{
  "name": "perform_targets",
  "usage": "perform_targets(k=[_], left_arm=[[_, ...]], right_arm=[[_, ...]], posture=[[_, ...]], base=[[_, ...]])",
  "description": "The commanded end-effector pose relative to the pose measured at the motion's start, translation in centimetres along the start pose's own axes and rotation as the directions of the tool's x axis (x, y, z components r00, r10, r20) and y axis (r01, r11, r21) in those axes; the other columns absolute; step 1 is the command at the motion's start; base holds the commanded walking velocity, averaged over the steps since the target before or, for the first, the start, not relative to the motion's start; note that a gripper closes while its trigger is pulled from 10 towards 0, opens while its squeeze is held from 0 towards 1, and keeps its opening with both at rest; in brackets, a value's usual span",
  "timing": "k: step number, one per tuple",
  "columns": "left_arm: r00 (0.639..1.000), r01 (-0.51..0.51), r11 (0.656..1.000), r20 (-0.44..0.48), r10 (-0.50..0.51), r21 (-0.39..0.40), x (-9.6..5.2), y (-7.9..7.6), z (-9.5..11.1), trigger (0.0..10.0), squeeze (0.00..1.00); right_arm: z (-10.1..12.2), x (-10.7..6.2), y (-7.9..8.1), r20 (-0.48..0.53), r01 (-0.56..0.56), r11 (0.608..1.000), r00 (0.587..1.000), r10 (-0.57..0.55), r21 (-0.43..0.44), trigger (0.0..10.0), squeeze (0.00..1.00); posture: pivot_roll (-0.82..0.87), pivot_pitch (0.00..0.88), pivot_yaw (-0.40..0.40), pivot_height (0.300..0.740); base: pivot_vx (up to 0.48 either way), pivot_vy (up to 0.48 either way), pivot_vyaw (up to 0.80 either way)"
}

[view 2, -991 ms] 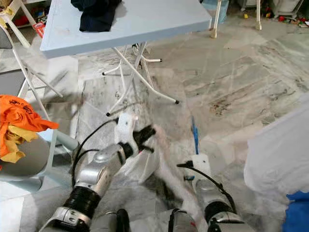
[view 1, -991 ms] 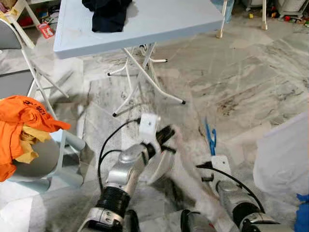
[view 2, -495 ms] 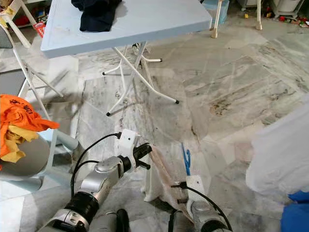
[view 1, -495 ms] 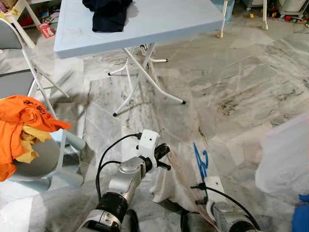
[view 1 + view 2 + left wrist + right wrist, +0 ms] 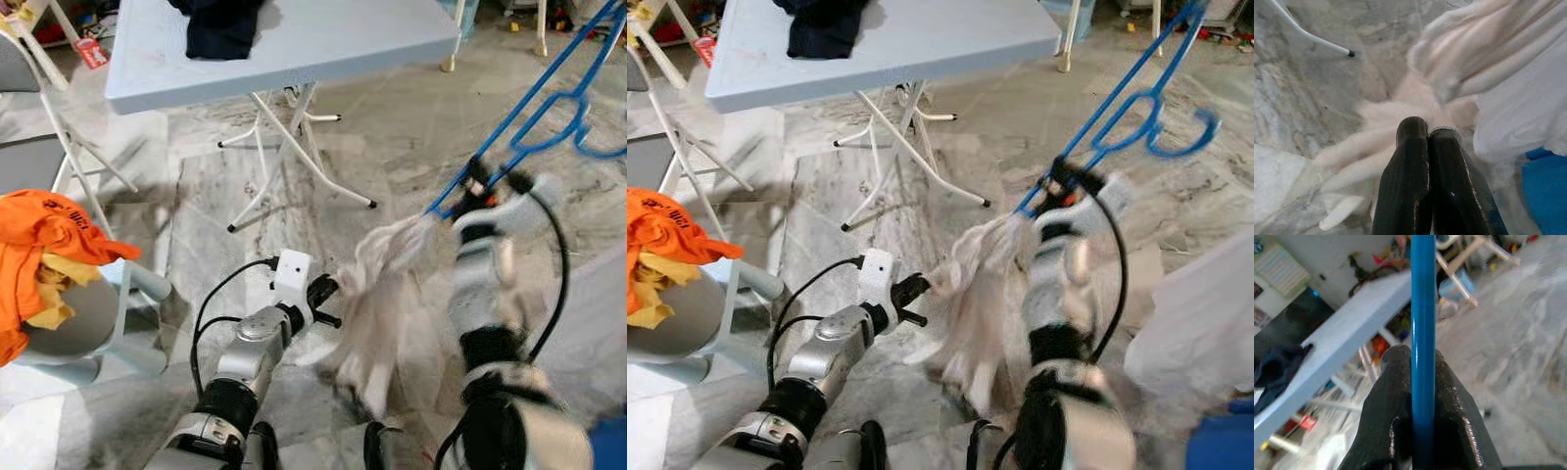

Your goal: Hang hanger

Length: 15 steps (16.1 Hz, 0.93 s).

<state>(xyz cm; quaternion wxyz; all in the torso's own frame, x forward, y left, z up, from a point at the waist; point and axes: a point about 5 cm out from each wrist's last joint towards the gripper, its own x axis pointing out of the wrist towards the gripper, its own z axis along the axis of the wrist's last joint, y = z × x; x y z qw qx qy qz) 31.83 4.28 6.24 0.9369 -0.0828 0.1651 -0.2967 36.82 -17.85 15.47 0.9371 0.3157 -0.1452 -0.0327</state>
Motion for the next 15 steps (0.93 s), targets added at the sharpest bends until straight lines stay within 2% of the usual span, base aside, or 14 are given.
perform_targets(k=[1,2,3,4,6,9,10,11,13,15], left_arm=[[1.0,0.006,1.0,0.007,-0.006,0.0,0.1,-0.2,0.0,0.0,0.0],[1.0,0.004,1.0,0.019,-0.004,-0.006,0.3,-0.2,0.3,0.0,0.0],[0.999,-0.012,1.0,0.032,0.013,-0.016,0.2,0.0,0.5,0.0,0.0],[0.999,-0.03,0.999,0.032,0.03,-0.011,0.1,0.4,0.5,0.0,0.0],[0.998,-0.064,0.997,0.018,0.065,-0.039,0.0,0.9,0.1,0.0,0.0],[0.999,-0.035,0.999,0.036,0.036,-0.035,0.3,0.4,0.4,0.0,0.0],[0.999,-0.027,0.999,0.044,0.028,-0.033,0.3,0.2,0.5,0.0,0.0],[0.998,-0.022,0.999,0.055,0.023,-0.026,0.4,0.1,0.7,0.0,0.0],[0.998,-0.02,0.999,0.055,0.021,-0.026,0.5,-0.1,0.6,0.0,0.0],[0.999,-0.018,1.0,0.047,0.019,-0.017,0.5,-0.1,0.4,0.0,0.0]], right_arm=[[-0.9,-0.6,0.2,-0.013,-0.038,0.999,0.999,0.037,-0.019,10.0,0.0],[-1.4,-1.3,0.1,-0.026,-0.061,0.998,0.998,0.06,-0.015,10.0,0.0],[-1.6,-1.9,0.8,-0.036,-0.149,0.985,0.989,0.146,-0.09,10.0,0.0],[-1.5,-2.0,1.9,-0.015,-0.195,0.981,0.981,0.196,0.011,10.0,0.0],[-0.7,-1.5,3.7,0.018,-0.253,0.962,0.967,0.253,0.1,10.0,0.0],[0.1,-1.7,7.0,0.037,-0.361,0.917,0.932,0.36,0.168,10.0,0.0],[0.3,-2.0,7.6,0.04,-0.375,0.906,0.926,0.375,0.198,10.0,0.0],[0.5,-2.2,8.0,0.043,-0.376,0.898,0.925,0.377,0.227,10.0,0.0],[0.4,-2.5,8.0,0.03,-0.383,0.896,0.922,0.386,0.224,10.0,0.0],[-0.4,-3.2,7.6,-0.036,-0.392,0.899,0.913,0.406,0.195,10.0,0.0]], posture=[[-0.08,0.199,0.047,0.74],[-0.08,0.199,0.047,0.74],[-0.08,0.203,0.042,0.74],[-0.08,0.203,0.041,0.74],[-0.08,0.203,0.042,0.74],[-0.09,0.206,0.047,0.74],[-0.1,0.206,0.049,0.74],[-0.1,0.207,0.051,0.74],[-0.1,0.208,0.053,0.74],[-0.1,0.209,0.057,0.74]], base=[[0.0,0.0,0.0],[0.0,0.0,0.0],[0.0,0.0,0.0],[0.0,0.0,0.0],[0.0,0.0,0.0],[0.0,0.0,0.0],[0.0,0.0,0.0],[0.0,0.0,0.0],[0.0,0.0,0.0],[0.0,0.0,0.0]])
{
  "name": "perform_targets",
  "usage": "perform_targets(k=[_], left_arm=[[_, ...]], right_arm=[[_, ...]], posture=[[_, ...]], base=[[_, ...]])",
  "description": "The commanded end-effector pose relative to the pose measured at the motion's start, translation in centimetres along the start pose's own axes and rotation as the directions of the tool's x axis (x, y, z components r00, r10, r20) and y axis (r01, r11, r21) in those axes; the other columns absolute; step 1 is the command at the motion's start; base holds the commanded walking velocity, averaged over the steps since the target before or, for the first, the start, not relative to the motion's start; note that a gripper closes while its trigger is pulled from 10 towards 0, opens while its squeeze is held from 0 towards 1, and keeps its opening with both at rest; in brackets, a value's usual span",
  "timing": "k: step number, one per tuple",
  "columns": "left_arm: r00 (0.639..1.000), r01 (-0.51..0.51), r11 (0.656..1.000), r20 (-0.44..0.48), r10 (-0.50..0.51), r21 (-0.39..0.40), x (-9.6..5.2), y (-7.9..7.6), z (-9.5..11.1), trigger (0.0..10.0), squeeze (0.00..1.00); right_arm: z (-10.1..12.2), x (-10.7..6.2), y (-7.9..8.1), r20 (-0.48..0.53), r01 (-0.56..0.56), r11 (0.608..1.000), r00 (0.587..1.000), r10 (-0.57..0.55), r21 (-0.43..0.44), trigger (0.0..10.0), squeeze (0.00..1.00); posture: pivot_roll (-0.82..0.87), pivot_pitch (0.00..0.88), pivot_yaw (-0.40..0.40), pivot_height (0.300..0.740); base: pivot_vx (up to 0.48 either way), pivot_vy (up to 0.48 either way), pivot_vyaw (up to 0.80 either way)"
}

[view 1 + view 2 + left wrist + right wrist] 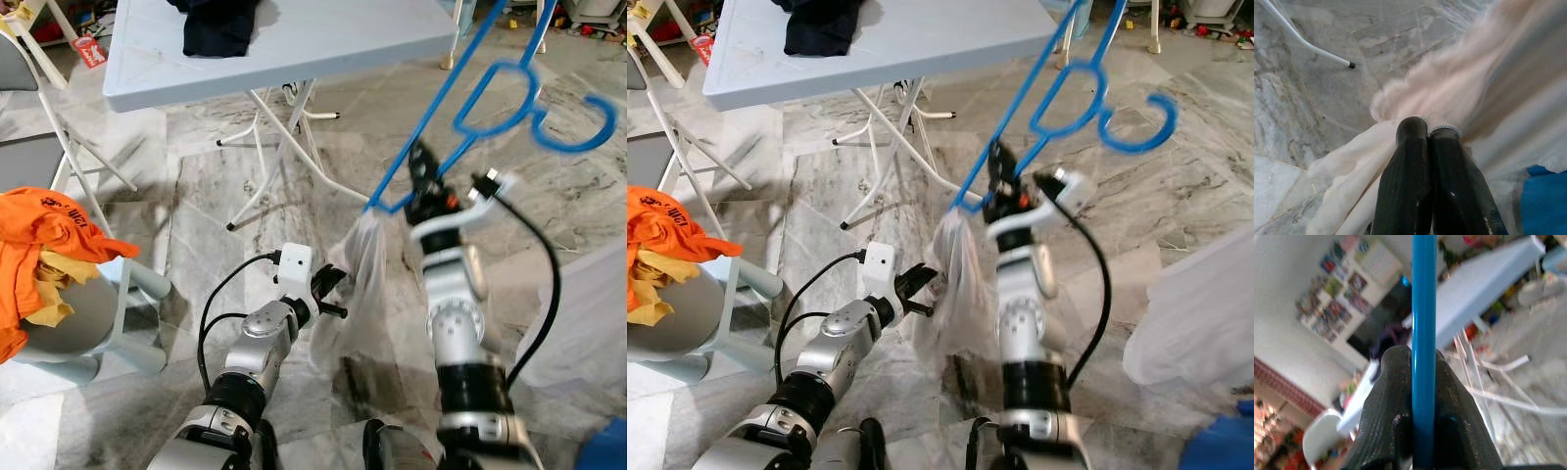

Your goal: Hang hanger

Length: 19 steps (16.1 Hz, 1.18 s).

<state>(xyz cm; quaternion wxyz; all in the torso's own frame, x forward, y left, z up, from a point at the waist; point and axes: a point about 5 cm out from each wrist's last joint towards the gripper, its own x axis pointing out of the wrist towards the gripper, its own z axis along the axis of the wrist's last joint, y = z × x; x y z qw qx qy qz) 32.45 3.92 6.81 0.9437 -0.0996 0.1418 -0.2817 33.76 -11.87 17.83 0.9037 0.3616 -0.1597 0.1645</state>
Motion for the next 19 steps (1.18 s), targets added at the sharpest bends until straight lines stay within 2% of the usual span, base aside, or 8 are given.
perform_targets(k=[1,3,5,8,11,13,18,19], left_arm=[[1.0,0.004,1.0,-0.011,-0.004,0.013,-0.1,0.1,-0.3,0.0,0.0],[1.0,-0.002,1.0,-0.013,0.002,0.015,-0.2,0.5,-0.4,0.0,0.0],[1.0,-0.006,1.0,-0.023,0.006,0.017,-0.4,0.6,-0.7,0.0,0.0],[0.999,0.005,1.0,-0.053,-0.004,0.02,-0.5,0.4,-1.5,0.0,0.0],[0.998,0.021,0.999,-0.064,-0.02,0.026,-0.5,0.1,-1.9,0.0,0.0],[0.998,-0.005,0.999,-0.057,0.008,0.044,-0.7,0.6,-1.9,0.0,0.0],[0.997,-0.026,0.998,-0.066,0.03,0.056,-0.9,1.1,-2.2,0.0,0.0],[0.996,-0.025,0.998,-0.078,0.03,0.06,-0.9,1.0,-2.5,7.7,0.0]], right_arm=[[-0.3,0.0,1.1,-0.043,-0.069,0.996,0.997,0.067,-0.052,10.0,0.0],[-1.6,-1.3,0.5,-0.221,-0.112,0.977,0.973,0.071,-0.18,10.0,0.0],[-2.2,-2.3,-0.1,-0.314,-0.161,0.949,0.947,0.07,-0.272,10.0,0.0],[-1.5,-2.1,-0.2,-0.316,-0.156,0.945,0.947,0.06,-0.288,10.0,0.0],[-2.1,-2.4,-0.1,-0.372,-0.188,0.933,0.926,0.063,-0.308,10.0,0.0],[-2.9,-3.1,0.0,-0.448,-0.247,0.911,0.89,0.079,-0.331,10.0,0.0],[-3.1,-3.1,0.1,-0.463,-0.247,0.911,0.883,0.072,-0.33,10.0,0.0],[-3.3,-3.2,0.2,-0.472,-0.255,0.908,0.879,0.074,-0.332,10.0,0.0]], posture=[[-0.11,0.211,0.057,0.74],[-0.11,0.212,0.056,0.74],[-0.11,0.215,0.055,0.74],[-0.12,0.221,0.052,0.74],[-0.12,0.223,0.049,0.74],[-0.12,0.225,0.048,0.74],[-0.12,0.226,0.046,0.74],[-0.12,0.226,0.046,0.74]], base=[[0.0,0.0,0.0],[0.0,0.0,0.0],[0.0,0.0,0.0],[0.0,0.0,0.0],[0.0,0.0,0.0],[0.0,0.0,0.0],[0.0,0.0,0.0],[0.0,0.0,0.0]])
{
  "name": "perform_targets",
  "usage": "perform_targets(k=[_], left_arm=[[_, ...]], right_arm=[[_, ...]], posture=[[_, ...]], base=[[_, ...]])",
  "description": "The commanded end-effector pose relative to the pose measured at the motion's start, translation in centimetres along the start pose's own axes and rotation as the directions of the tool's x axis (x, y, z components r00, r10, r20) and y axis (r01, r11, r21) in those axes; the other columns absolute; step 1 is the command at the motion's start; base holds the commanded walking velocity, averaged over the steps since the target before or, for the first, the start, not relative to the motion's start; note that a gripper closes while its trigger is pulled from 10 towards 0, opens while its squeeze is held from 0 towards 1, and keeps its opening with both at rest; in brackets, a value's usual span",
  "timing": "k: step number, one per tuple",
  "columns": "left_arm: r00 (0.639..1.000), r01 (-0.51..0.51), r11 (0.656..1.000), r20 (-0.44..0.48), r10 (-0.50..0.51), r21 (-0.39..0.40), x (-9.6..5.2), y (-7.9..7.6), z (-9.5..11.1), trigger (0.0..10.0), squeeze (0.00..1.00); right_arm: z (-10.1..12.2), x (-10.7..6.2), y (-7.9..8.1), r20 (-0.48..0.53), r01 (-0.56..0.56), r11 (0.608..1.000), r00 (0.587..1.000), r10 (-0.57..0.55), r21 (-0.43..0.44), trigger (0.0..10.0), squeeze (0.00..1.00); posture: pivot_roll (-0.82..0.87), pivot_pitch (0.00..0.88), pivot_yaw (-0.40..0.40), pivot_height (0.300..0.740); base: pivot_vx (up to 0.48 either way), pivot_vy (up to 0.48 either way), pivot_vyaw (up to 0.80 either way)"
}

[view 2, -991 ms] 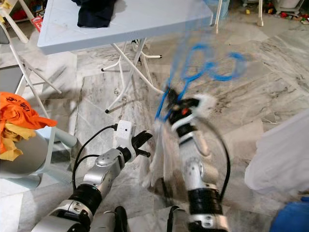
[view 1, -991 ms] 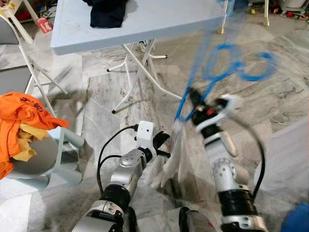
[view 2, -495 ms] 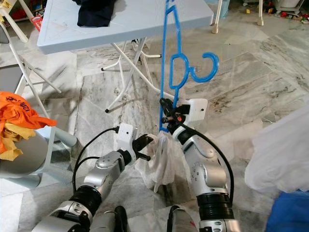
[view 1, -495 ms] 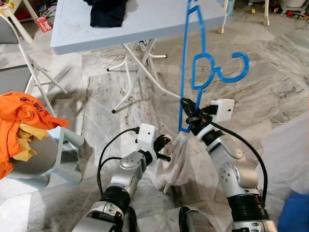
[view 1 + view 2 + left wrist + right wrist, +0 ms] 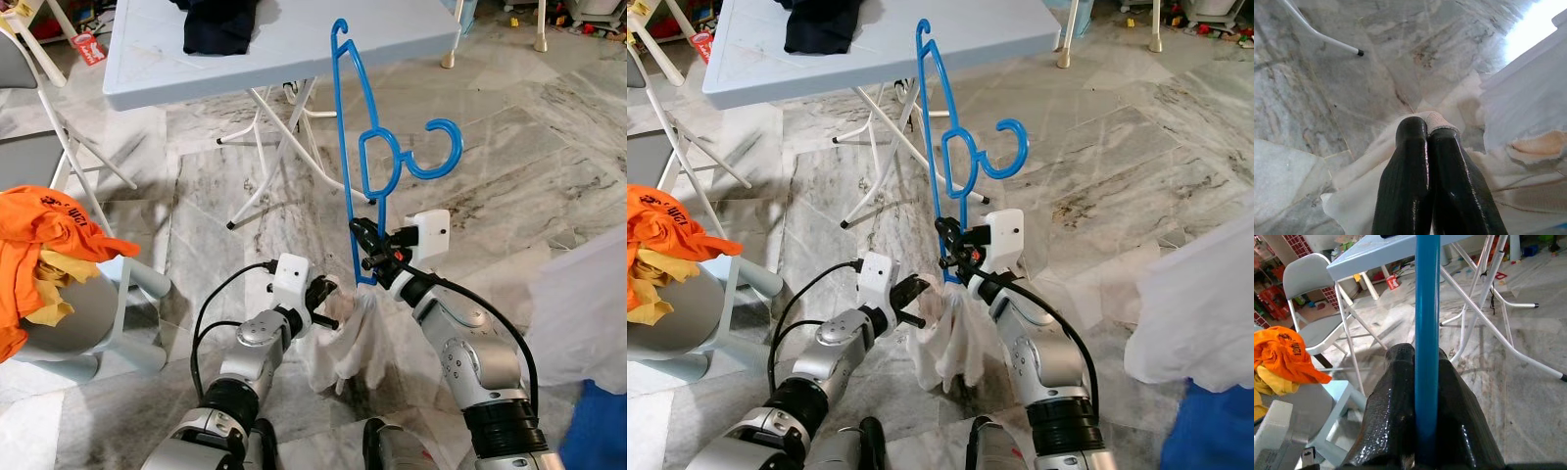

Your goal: Hang hanger

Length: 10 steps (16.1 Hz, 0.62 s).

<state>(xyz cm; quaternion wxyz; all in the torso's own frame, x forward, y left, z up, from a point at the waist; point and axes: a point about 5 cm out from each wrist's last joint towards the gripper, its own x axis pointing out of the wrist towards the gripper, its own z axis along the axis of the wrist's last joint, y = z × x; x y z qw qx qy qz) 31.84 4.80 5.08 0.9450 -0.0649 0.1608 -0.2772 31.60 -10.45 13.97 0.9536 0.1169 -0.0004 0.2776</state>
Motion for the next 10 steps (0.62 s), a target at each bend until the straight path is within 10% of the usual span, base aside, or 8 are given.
perform_targets(k=[1,2,10], left_arm=[[0.999,-0.004,1.0,-0.034,0.004,0.006,-0.2,0.0,-0.9,9.6,0.0],[0.999,0.004,1.0,-0.031,-0.005,-0.018,-0.3,0.0,-1.0,10.0,0.96],[0.998,-0.048,0.999,-0.041,0.048,0.005,-0.7,1.1,-1.5,10.0,1.0]], right_arm=[[0.3,0.1,0.6,0.006,-0.02,1.0,1.0,0.02,-0.008,10.0,0.0],[0.3,0.1,0.6,0.006,-0.022,1.0,1.0,0.022,-0.008,10.0,0.0],[0.1,0.2,1.0,-0.004,-0.033,0.999,0.999,0.033,-0.009,10.0,0.0]], posture=[[-0.12,0.224,0.042,0.74],[-0.12,0.223,0.041,0.74],[-0.12,0.229,0.038,0.74]], base=[[0.0,0.0,0.0],[0.0,0.0,0.0],[0.0,0.0,0.0]])
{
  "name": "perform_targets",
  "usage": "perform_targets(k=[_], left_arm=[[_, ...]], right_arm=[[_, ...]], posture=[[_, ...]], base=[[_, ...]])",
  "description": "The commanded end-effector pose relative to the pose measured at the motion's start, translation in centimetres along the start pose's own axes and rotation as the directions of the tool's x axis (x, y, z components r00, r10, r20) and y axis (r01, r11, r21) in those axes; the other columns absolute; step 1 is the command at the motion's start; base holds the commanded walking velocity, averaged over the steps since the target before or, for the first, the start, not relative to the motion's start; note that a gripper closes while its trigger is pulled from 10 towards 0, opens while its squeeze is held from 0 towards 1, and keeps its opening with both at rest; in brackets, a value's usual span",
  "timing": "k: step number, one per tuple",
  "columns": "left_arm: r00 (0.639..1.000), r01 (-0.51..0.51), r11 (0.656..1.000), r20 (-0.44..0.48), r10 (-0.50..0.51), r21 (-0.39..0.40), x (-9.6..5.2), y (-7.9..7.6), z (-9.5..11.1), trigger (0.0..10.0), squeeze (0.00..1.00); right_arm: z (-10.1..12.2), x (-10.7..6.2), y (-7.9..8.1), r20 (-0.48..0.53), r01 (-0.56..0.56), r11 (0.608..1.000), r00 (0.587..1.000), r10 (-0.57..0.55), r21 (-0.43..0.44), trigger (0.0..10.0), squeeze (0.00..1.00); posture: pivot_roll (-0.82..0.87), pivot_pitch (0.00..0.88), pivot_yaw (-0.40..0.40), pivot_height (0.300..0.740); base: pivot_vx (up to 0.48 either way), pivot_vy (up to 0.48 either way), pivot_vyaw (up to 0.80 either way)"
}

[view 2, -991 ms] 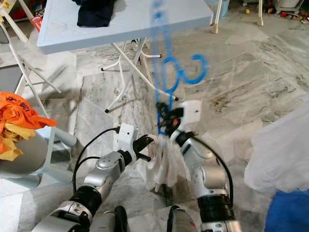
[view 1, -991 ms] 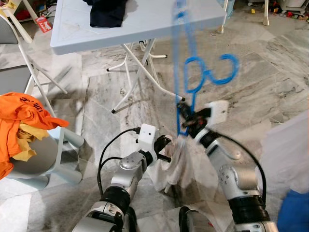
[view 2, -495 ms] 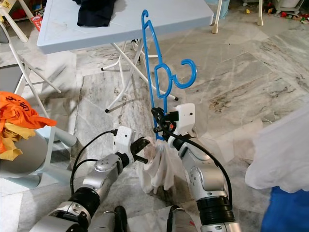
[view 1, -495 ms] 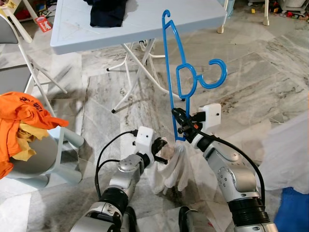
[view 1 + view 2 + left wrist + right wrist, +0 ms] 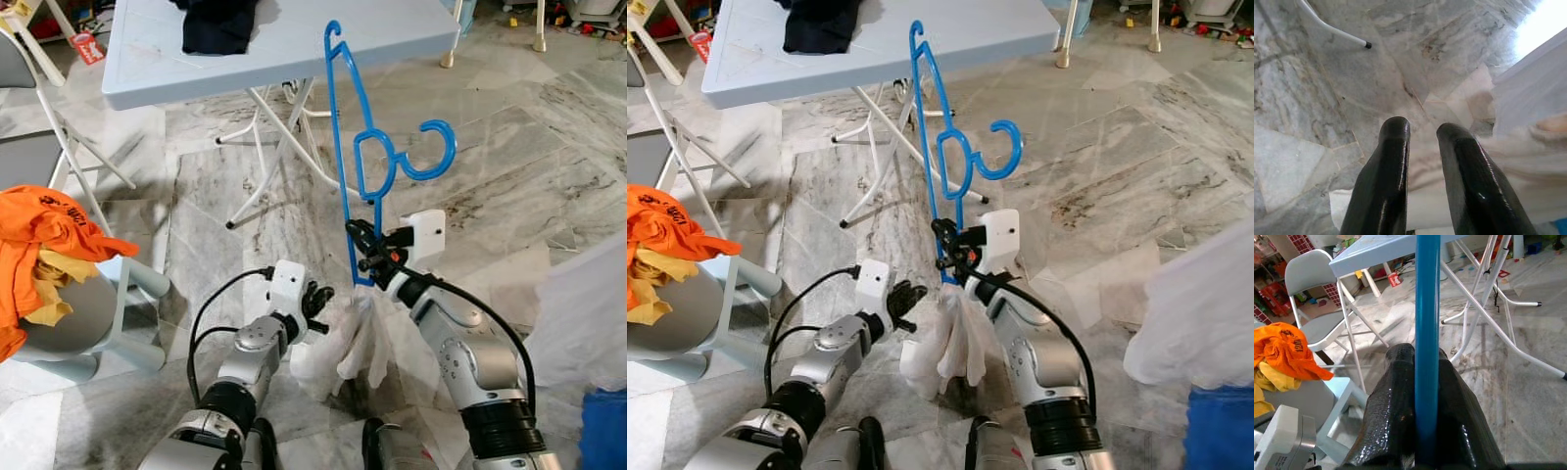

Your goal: Hang hanger

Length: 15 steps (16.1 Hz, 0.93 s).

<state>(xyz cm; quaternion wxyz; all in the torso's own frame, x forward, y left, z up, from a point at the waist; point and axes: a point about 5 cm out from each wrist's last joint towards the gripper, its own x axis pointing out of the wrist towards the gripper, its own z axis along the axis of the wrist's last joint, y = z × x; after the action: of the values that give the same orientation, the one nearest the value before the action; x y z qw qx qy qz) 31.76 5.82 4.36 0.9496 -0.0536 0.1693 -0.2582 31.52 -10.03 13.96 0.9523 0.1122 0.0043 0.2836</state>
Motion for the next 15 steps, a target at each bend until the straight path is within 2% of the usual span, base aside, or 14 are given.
perform_targets(k=[1,2,5,9,10,11,13,15], left_arm=[[1.0,-0.005,1.0,-0.014,0.004,-0.008,-0.3,0.2,-0.7,10.0,1.0],[1.0,-0.001,1.0,-0.006,0.001,-0.012,-0.3,0.3,-0.6,10.0,1.0],[0.995,0.095,0.994,0.041,-0.093,-0.055,-0.5,0.1,-0.2,10.0,1.0],[0.941,0.337,0.94,0.042,-0.335,-0.058,-1.4,-1.4,-1.2,10.0,1.0],[0.934,0.358,0.933,0.024,-0.357,-0.043,-1.5,-1.7,-1.5,10.0,1.0],[0.933,0.359,0.933,0.009,-0.359,0.01,-1.5,-1.8,-1.7,10.0,1.0],[0.933,0.359,0.933,0.013,-0.359,0.021,-1.6,-1.6,-1.7,10.0,1.0],[0.929,0.368,0.927,0.022,-0.37,0.075,-2.2,-0.7,-1.3,10.0,1.0]], right_arm=[[0.2,0.0,0.6,0.006,-0.021,1.0,1.0,0.021,-0.004,10.0,0.0],[0.1,0.0,0.6,0.005,-0.02,1.0,1.0,0.02,-0.004,10.0,0.0],[0.0,0.1,0.6,0.002,-0.019,1.0,1.0,0.019,-0.003,10.0,0.0],[0.2,0.4,0.8,0.001,-0.028,1.0,1.0,0.028,-0.009,10.0,0.0],[0.4,0.4,0.8,0.003,-0.032,0.999,0.999,0.032,-0.014,10.0,0.0],[0.4,0.4,0.8,0.0,-0.033,0.999,0.999,0.033,-0.022,10.0,0.0],[0.3,0.3,0.7,-0.003,-0.031,0.999,1.0,0.031,-0.028,10.0,0.0],[0.0,0.1,0.5,-0.011,-0.022,0.999,1.0,0.021,-0.033,10.0,0.0]], posture=[[-0.12,0.229,0.038,0.74],[-0.12,0.229,0.039,0.74],[-0.12,0.231,0.039,0.74],[-0.13,0.236,0.031,0.74],[-0.13,0.236,0.029,0.74],[-0.14,0.234,0.028,0.74],[-0.14,0.234,0.028,0.74],[-0.14,0.234,0.033,0.74]], base=[[0.0,0.0,0.0],[0.0,0.0,0.0],[0.0,0.0,0.0],[0.0,0.0,0.0],[0.0,0.0,0.0],[0.0,0.0,0.0],[0.0,0.0,0.0],[0.0,0.0,0.0]])
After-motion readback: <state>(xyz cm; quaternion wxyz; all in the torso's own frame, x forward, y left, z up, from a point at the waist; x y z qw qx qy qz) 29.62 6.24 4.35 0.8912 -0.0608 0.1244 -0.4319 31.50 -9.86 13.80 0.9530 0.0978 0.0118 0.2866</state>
